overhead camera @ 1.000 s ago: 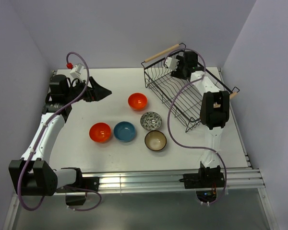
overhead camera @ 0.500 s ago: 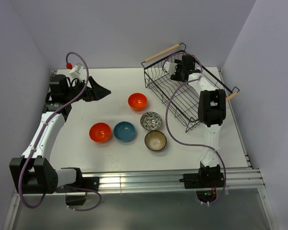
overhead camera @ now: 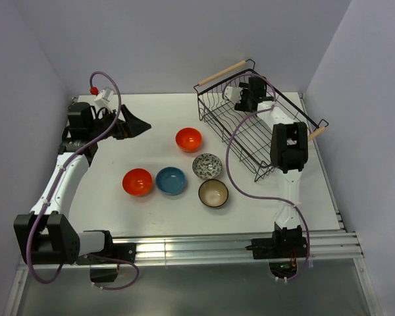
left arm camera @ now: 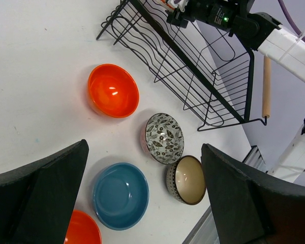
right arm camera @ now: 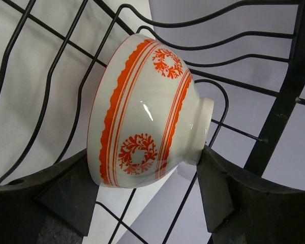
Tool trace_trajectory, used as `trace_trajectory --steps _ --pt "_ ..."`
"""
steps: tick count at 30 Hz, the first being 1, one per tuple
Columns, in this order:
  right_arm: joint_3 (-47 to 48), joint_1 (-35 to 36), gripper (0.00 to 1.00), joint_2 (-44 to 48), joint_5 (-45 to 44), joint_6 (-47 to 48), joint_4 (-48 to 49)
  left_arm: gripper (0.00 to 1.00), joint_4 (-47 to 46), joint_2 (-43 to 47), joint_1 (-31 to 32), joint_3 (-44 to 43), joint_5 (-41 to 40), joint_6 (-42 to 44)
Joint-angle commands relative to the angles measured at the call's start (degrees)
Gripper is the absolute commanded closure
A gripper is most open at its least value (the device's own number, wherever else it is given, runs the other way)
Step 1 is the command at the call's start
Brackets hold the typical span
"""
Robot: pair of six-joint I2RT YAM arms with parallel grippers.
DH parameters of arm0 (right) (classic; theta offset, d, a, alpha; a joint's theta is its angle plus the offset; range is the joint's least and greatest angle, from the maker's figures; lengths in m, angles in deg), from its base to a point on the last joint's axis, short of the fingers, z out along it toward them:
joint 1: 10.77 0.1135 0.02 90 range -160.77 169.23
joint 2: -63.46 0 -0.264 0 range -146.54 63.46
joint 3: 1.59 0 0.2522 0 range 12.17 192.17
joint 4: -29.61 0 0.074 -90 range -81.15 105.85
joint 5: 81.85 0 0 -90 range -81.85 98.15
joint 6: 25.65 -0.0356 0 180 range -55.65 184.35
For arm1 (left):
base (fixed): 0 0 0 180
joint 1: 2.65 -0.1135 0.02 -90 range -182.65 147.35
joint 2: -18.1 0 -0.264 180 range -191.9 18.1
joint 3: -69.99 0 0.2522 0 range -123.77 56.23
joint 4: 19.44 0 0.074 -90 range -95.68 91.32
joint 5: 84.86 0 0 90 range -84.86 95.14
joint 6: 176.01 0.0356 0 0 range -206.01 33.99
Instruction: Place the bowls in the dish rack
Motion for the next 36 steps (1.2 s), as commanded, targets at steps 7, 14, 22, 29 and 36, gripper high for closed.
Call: trace_trajectory --steps 7,14,22,29,36 --pt "3.55 1.18 0.61 -0.95 -0.75 2.23 4.83 0.02 -1.88 -0.81 -0.64 -1.45 1.43 0.64" --pt "6.1 1.71 0.39 -2.45 -1.19 1.35 2.55 0.02 -1.61 -0.46 -0.73 -1.1 1.25 0.9" --pt "3.99 2.15 0.23 -1.48 -1.19 1.18 3.6 0.02 -1.79 -0.64 -0.73 -1.1 1.6 0.64" --pt "3.2 2.24 0.14 -0.43 -0.31 0.21 3.25 0.02 -1.44 -0.37 -0.73 -1.1 1.69 0.99" --pt "2.42 2.41 0.09 0.27 0.48 -0.49 2.28 0.02 -1.7 -0.28 -0.73 -1.01 1.78 0.81"
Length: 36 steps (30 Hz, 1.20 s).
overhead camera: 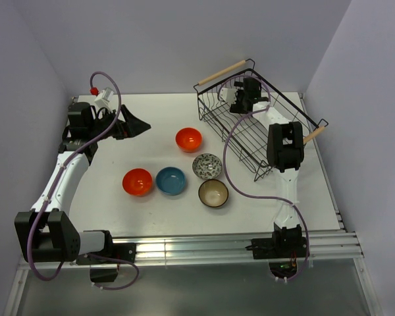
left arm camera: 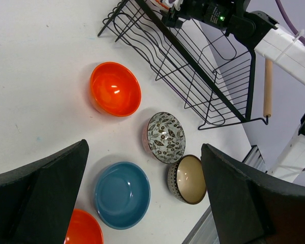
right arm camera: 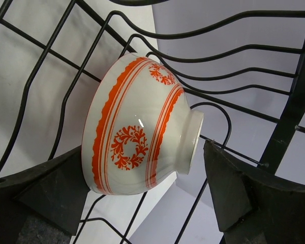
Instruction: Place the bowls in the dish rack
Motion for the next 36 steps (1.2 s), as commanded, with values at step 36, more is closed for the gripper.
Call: trace_trajectory --steps 36 --pt "0.13 0.93 0.0 5.0 4.13 -2.91 -5.51 0.0 0.69 2.44 -1.77 -1.89 0.6 1.49"
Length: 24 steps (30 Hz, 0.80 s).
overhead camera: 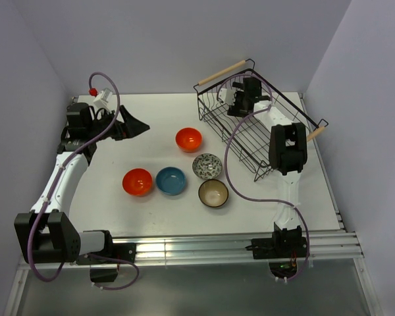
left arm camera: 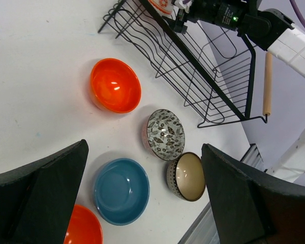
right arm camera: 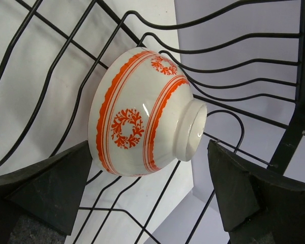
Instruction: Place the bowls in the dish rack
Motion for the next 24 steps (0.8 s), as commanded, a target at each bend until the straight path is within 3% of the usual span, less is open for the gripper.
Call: trace_trajectory --steps 1,17,24 --pt "4.81 0.27 0.0 -0.5 -1.47 0.02 -1.82 0.01 -0.42 2.17 -1.33 -1.89 -0.12 1.47" --pt "2.1 -0.08 0.0 2.66 2.22 3.36 -9.3 0.01 -0.51 0.77 -1.51 -2.86 1.46 0.86" --pt "1.57 -0.87 0.0 6.52 6.78 -1.82 -9.13 0.0 0.46 1.12 -1.51 -2.95 1.46 2.18"
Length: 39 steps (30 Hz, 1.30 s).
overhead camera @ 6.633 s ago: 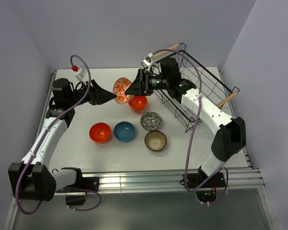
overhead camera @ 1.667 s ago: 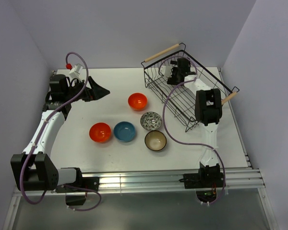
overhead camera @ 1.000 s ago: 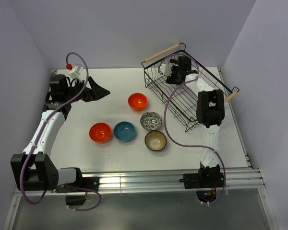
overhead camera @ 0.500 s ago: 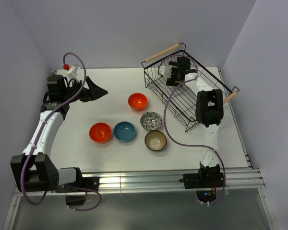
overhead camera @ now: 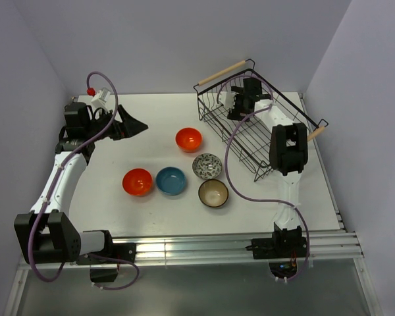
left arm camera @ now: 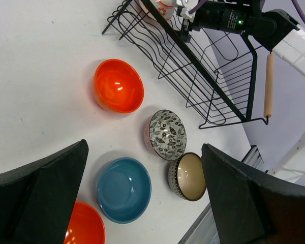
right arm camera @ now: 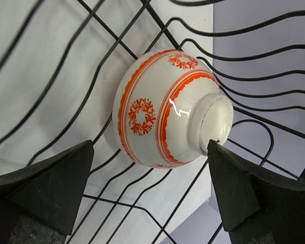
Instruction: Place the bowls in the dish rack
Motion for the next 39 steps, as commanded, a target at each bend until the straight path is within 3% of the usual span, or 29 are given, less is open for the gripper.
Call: trace_trajectory --steps 1,11,17,21,28,35,39 --pt "-1.03 -0.74 0.0 7.73 4.71 -4.33 -0.12 0.01 -0.98 0.92 -0.17 -2.22 1.0 1.65" --pt "-4.46 -4.07 0.0 21.34 12.97 -19.8 2.43 0.03 0.59 4.17 -0.17 0.68 0.12 6.56" --pt "-7.36 -7.59 0.0 32.31 19.47 -37.46 3.75 0.05 4.45 5.14 0.88 1.47 -1.02 13.23" --pt "-12.01 -10.93 0.0 41.9 21.77 -50.01 4.37 0.07 9.02 4.62 5.09 1.29 -4.53 17.82" --pt "-23.16 -12.78 0.0 59.91 24.31 -60.15 -3.27 0.12 17.29 -1.97 14.32 -1.78 -9.98 29.25" --pt "-33.64 -13.57 0.0 71.01 23.97 -73.06 -3.98 0.23 8.79 -9.62 26.7 -3.62 -22.53 18.8" --pt "-35.14 -13.83 0.0 73.04 23.53 -76.85 -5.03 0.25 5.87 -14.01 30.22 -6.52 -23.52 13.44"
